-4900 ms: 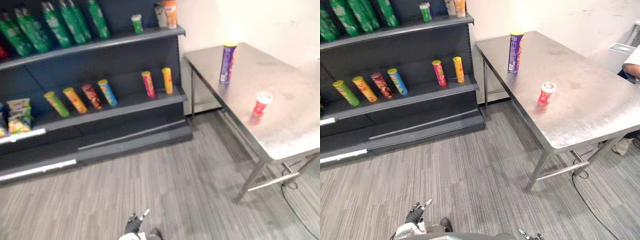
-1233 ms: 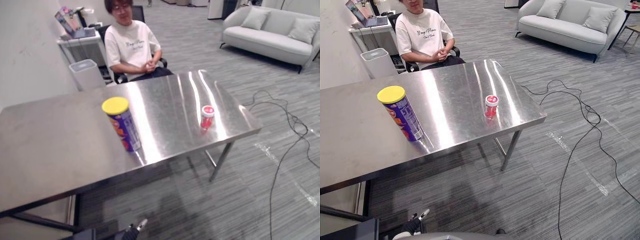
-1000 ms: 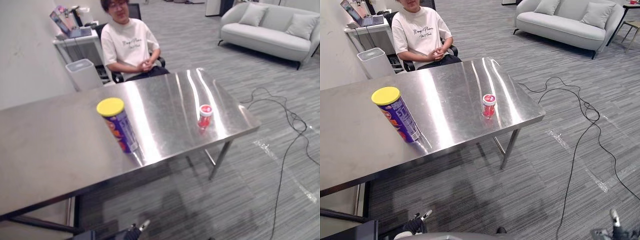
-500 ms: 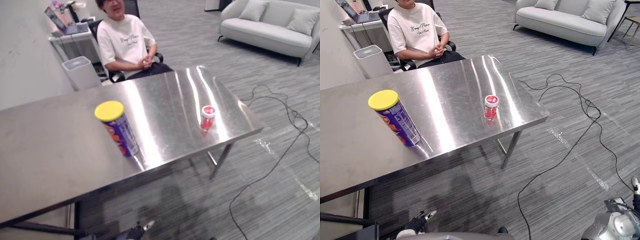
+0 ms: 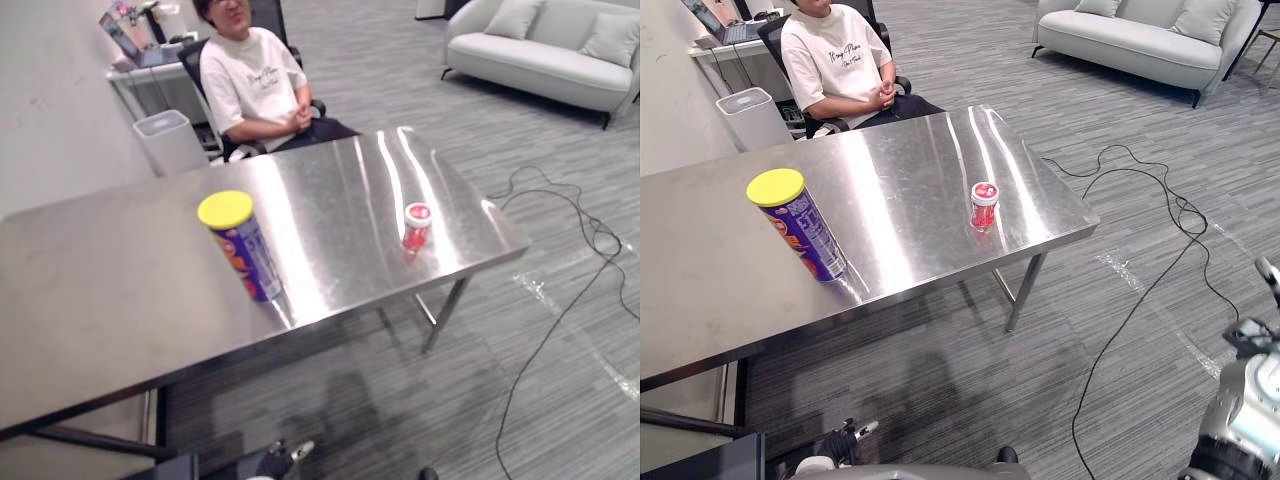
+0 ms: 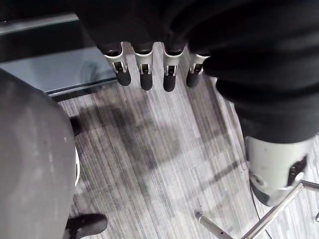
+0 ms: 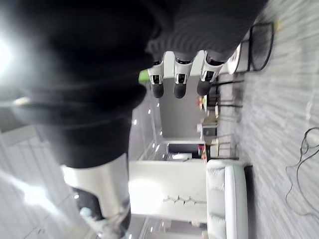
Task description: Put the gum and the chips on the shelf.
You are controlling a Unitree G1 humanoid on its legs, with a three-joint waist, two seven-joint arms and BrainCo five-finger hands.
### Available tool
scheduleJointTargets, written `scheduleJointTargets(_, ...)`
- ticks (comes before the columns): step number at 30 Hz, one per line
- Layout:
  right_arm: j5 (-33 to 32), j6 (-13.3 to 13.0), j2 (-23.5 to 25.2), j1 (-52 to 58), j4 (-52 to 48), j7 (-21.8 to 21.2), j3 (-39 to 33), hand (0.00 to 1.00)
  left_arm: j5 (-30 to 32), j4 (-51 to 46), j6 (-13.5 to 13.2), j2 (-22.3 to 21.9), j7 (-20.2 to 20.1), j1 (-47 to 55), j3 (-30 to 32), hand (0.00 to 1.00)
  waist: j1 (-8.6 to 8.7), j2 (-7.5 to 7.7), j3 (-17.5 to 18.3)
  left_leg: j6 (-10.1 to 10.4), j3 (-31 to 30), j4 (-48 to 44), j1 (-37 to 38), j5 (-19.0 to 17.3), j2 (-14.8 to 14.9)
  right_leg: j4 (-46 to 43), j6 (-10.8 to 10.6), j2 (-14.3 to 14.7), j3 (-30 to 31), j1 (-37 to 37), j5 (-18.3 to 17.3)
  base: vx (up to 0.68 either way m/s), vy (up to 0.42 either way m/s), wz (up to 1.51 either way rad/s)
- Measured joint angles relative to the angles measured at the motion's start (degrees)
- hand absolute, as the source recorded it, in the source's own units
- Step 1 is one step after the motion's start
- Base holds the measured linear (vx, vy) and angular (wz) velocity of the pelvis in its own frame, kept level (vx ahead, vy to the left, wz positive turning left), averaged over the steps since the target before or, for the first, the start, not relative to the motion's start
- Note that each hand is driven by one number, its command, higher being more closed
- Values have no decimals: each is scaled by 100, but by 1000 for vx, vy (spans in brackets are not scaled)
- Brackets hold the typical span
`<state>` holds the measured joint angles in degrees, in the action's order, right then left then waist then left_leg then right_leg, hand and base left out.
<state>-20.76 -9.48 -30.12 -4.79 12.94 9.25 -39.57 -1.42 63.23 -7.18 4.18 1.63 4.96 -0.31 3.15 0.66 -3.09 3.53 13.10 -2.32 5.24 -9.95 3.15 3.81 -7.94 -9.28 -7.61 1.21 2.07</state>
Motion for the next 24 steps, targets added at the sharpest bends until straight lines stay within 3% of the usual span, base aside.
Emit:
scheduleJointTargets(6,-59,66,-617,-805,965,-488,1085,0,-11,-22,-38,56,-46,0,-168,0,-20,50,23,-7,-139,34,-8,22,-28,1,21,-28,-164,58,16,12,-5,12)
scheduleJointTargets(12,-59,167,-765,-1592,1685,-729,1920,0,-69,-73,-70,74,-95,20,-233,0,-26,66,13,-65,-268,95,-4,59,-92,29,165,-78,-299,101,150,11,10,10)
scheduleJointTargets(18,-69,205,-839,-2265,2227,-744,2279,0,-196,-233,-148,102,-130,118,-276,0,-43,76,-4,-127,-271,102,-18,97,-177,130,170,-144,-312,103,431,-21,9,-2)
scheduleJointTargets(24,-71,289,-846,-2609,2474,-866,2579,0,-304,-324,-171,144,-191,115,-275,0,-101,107,-150,-193,-291,101,-127,140,-261,92,155,-228,-320,-12,441,-59,-10,2)
